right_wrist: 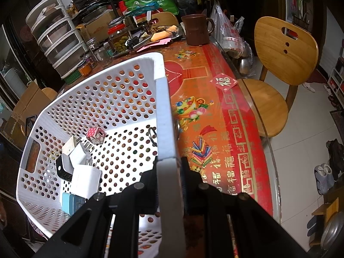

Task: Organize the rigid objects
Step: 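Grasp the large white rectangular charger with the left gripper and lift it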

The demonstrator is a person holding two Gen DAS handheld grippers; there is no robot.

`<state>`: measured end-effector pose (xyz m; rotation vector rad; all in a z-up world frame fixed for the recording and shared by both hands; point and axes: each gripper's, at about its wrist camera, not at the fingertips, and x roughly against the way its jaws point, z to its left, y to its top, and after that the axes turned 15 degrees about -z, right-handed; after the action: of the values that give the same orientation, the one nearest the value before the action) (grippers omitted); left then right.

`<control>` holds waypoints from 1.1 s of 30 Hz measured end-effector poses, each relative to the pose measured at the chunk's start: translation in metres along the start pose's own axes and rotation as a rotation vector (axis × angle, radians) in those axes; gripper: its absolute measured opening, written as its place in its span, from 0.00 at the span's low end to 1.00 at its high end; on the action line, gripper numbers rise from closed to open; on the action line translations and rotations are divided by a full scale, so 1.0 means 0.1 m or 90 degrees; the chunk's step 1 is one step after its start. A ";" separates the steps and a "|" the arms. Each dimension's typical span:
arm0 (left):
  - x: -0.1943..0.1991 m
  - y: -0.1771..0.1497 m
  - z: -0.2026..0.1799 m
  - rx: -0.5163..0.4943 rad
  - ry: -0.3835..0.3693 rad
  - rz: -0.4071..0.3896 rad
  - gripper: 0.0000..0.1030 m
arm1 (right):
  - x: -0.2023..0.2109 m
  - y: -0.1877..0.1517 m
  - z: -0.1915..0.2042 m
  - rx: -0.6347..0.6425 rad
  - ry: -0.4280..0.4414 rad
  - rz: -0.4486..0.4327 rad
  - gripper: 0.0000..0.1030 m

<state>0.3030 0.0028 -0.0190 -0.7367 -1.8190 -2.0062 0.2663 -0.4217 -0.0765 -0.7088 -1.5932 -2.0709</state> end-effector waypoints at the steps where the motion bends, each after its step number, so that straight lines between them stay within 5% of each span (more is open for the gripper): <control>1: -0.07 -0.11 0.06 0.002 -0.001 0.014 0.99 | 0.00 0.00 0.00 0.000 0.000 0.000 0.14; 10: -0.49 -0.94 -0.17 -0.014 -0.061 0.045 0.99 | 0.00 0.00 0.00 0.002 -0.001 0.000 0.14; 21: -0.71 -1.01 -0.42 -0.040 -0.065 0.036 0.96 | 0.01 0.00 0.01 0.004 -0.003 0.001 0.14; 24: -0.78 -1.00 -0.39 -0.032 -0.063 0.041 0.88 | 0.01 0.00 0.01 0.004 -0.003 0.002 0.14; 29: -0.84 -1.03 -0.37 -0.013 -0.080 0.050 0.52 | 0.01 0.00 0.01 0.005 -0.003 0.002 0.14; 33: -0.82 -1.05 -0.39 -0.019 -0.074 0.041 0.48 | 0.01 0.00 0.01 0.005 -0.003 0.002 0.14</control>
<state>0.3042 -0.0305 -0.1540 -0.9263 -1.8077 -1.9916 0.2658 -0.4205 -0.0758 -0.7136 -1.6003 -2.0606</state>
